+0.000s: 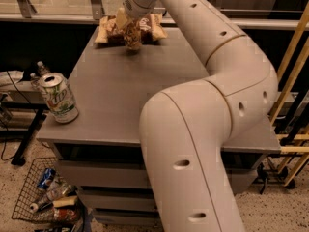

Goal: Move orange can near brown chip bag

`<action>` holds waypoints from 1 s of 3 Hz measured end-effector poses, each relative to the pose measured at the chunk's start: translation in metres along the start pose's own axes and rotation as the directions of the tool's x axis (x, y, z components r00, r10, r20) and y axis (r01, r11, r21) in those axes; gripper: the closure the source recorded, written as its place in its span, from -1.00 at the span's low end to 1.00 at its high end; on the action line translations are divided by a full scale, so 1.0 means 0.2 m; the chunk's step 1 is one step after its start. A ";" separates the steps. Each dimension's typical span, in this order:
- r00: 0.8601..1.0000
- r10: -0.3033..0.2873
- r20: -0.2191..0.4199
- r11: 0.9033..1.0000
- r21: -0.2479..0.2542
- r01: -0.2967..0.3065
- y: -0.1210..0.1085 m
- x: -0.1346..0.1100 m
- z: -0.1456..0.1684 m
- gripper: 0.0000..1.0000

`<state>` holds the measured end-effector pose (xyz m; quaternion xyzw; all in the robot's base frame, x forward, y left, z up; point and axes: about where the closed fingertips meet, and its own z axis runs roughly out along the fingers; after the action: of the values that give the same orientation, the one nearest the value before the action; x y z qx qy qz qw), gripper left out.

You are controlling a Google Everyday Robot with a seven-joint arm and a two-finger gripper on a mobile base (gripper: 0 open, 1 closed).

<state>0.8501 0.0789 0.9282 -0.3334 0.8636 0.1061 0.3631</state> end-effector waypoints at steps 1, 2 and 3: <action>1.000 0.002 -0.005 1.000 -0.001 -0.002 0.00 0.01 0.02 0.68; 1.000 0.002 -0.010 1.000 -0.004 -0.002 0.01 0.02 0.04 0.20; 1.000 0.001 -0.015 1.000 -0.007 -0.001 0.02 0.02 0.06 -0.25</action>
Offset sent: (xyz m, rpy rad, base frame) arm 0.0014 0.0015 -0.0042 -0.0019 0.0053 -0.0017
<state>0.8522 0.0846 0.9163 -0.3349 0.8661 0.1068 0.3554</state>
